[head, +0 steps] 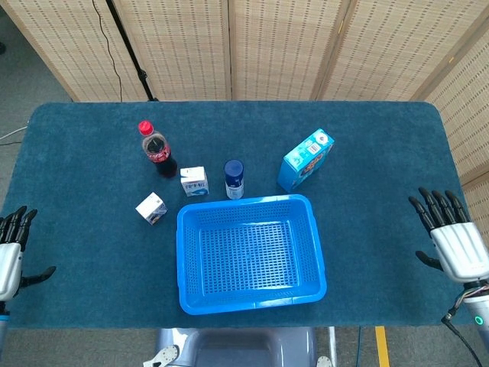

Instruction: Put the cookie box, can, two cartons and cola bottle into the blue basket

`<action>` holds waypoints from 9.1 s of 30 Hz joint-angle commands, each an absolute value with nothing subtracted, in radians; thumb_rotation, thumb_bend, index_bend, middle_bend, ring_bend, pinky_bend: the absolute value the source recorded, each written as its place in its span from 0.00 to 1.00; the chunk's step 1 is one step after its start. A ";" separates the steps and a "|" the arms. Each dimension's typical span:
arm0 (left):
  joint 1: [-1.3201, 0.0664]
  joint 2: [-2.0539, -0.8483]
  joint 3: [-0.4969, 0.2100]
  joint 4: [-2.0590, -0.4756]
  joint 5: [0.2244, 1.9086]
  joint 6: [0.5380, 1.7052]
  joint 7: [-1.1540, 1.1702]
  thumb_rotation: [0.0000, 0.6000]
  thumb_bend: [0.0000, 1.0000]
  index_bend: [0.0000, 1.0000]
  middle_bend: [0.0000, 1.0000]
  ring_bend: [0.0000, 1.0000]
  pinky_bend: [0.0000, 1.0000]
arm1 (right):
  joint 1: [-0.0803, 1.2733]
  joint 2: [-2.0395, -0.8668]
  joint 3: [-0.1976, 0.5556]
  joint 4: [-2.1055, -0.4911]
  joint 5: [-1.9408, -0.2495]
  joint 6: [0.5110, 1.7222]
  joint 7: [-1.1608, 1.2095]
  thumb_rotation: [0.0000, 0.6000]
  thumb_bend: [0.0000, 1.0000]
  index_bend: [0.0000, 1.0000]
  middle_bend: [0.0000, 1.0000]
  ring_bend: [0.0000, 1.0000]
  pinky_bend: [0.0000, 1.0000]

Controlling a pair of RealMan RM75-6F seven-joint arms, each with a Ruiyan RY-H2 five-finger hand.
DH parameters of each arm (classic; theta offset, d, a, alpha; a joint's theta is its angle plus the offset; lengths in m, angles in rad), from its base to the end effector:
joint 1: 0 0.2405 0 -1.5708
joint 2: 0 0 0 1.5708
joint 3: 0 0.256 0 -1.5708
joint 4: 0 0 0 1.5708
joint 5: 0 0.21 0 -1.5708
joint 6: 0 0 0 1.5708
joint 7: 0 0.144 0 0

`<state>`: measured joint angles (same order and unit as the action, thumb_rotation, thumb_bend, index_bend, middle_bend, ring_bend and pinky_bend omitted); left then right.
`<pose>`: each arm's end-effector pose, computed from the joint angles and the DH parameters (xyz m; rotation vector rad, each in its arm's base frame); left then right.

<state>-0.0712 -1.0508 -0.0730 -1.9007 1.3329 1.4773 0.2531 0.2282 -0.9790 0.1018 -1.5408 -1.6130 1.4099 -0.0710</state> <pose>-0.2804 0.1756 0.1640 -1.2874 -0.9692 -0.7867 -0.2886 -0.2364 0.2034 1.6203 -0.5437 0.8308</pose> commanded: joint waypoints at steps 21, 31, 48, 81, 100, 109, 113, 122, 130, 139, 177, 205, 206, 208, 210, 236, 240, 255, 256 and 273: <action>-0.101 -1.121 -0.119 -1.891 1.227 1.495 0.396 1.00 0.00 0.00 0.00 0.00 0.00 | 0.801 -1.153 0.191 -1.174 -1.650 0.873 0.265 1.00 0.00 0.00 0.00 0.00 0.12; -0.117 -1.128 -0.139 -1.886 1.167 1.479 0.407 1.00 0.00 0.00 0.00 0.00 0.00 | 0.940 -1.279 0.174 -1.035 -1.617 0.722 0.203 1.00 0.00 0.00 0.00 0.00 0.12; -0.120 -1.118 -0.139 -1.889 1.157 1.480 0.381 1.00 0.00 0.00 0.00 0.00 0.00 | 1.026 -1.476 0.149 -0.840 -1.582 0.730 0.162 1.00 0.83 0.38 0.21 0.13 0.21; -0.124 -1.110 -0.108 -1.897 1.197 1.469 0.364 1.00 0.00 0.00 0.00 0.00 0.00 | 0.792 -1.075 0.044 -1.221 -1.904 1.526 0.023 1.00 0.98 0.56 0.51 0.45 0.54; -0.132 -1.105 -0.108 -1.889 1.181 1.447 0.349 1.00 0.00 0.00 0.00 0.00 0.00 | 0.958 -1.166 0.005 -1.305 -2.223 1.384 -0.143 1.00 0.99 0.56 0.51 0.45 0.54; -0.139 -1.107 -0.106 -1.887 1.175 1.437 0.355 1.00 0.00 0.00 0.00 0.00 0.00 | 0.959 -1.129 -0.037 -1.242 -2.259 1.378 -0.149 1.00 1.00 0.56 0.51 0.45 0.54; -0.142 -1.114 -0.105 -1.887 1.170 1.435 0.367 1.00 0.00 0.00 0.00 0.00 0.00 | 0.950 -1.097 -0.064 -1.238 -2.273 1.382 -0.149 1.00 1.00 0.57 0.51 0.45 0.54; -0.146 -1.124 -0.094 -1.895 1.182 1.438 0.390 1.00 0.00 0.00 0.00 0.00 0.00 | 0.929 -1.058 -0.101 -1.263 -2.302 1.401 -0.158 1.00 1.00 0.57 0.51 0.45 0.54; -0.144 -1.122 -0.085 -1.899 1.196 1.439 0.387 1.00 0.00 0.00 0.00 0.00 0.00 | 0.924 -1.067 -0.114 -1.250 -2.324 1.393 -0.181 1.00 1.00 0.51 0.46 0.42 0.54; -0.139 -1.114 -0.081 -1.902 1.208 1.444 0.373 1.00 0.00 0.00 0.00 0.00 0.00 | 0.894 -1.063 -0.086 -1.283 -2.277 1.390 -0.250 1.00 0.41 0.04 0.02 0.10 0.31; -0.144 -1.089 -0.081 -1.904 1.216 1.417 0.325 1.00 0.00 0.00 0.00 0.00 0.00 | 0.756 -1.070 0.058 -1.156 -1.723 1.330 0.458 1.00 0.00 0.00 0.00 0.00 0.17; -0.170 -1.102 -0.091 -1.888 1.166 1.379 0.342 1.00 0.00 0.00 0.00 0.00 0.00 | 1.037 -1.332 0.104 -1.054 -1.616 0.863 1.115 1.00 0.00 0.00 0.00 0.00 0.11; -0.173 -1.104 -0.094 -1.886 1.157 1.376 0.345 1.00 0.00 0.00 0.00 0.00 0.00 | 1.052 -1.351 0.104 -1.037 -1.616 0.846 1.122 1.00 0.00 0.00 0.00 0.00 0.11; -0.176 -1.106 -0.097 -1.884 1.147 1.374 0.349 1.00 0.00 0.00 0.00 0.00 0.00 | 1.074 -1.382 0.104 -1.005 -1.614 0.822 1.129 1.00 0.00 0.00 0.00 0.00 0.11; -0.178 -1.108 -0.100 -1.881 1.137 1.372 0.352 1.00 0.00 0.00 0.00 0.00 0.00 | 1.095 -1.418 0.106 -0.970 -1.610 0.802 1.148 1.00 0.00 0.00 0.00 0.00 0.11; -0.208 -1.117 -0.124 -1.852 1.048 1.339 0.353 1.00 0.00 0.00 0.00 0.00 0.00 | 1.215 -1.722 0.134 -0.663 -1.533 0.708 1.259 1.00 0.27 0.41 0.41 0.42 0.58; -0.210 -1.116 -0.123 -1.851 1.048 1.339 0.351 1.00 0.00 0.00 0.00 0.00 0.00 | 1.206 -1.729 0.137 -0.664 -1.530 0.737 1.239 1.00 0.40 0.55 0.52 0.52 0.62; -0.198 -1.094 -0.109 -1.869 1.092 1.351 0.308 1.00 0.00 0.00 0.00 0.00 0.00 | 1.121 -1.461 0.169 -1.023 -1.525 0.879 1.175 1.00 0.44 0.58 0.56 0.54 0.64; -0.196 -1.091 -0.107 -1.872 1.099 1.354 0.303 1.00 0.00 0.00 0.00 0.00 0.00 | 1.111 -1.431 0.171 -1.063 -1.523 0.889 1.167 1.00 0.44 0.58 0.56 0.54 0.64; -0.163 -1.046 -0.073 -1.927 1.207 1.392 0.260 1.00 0.00 0.00 0.00 0.00 0.00 | 0.983 -1.106 0.252 -1.493 -1.408 0.950 0.972 1.00 0.44 0.58 0.56 0.55 0.64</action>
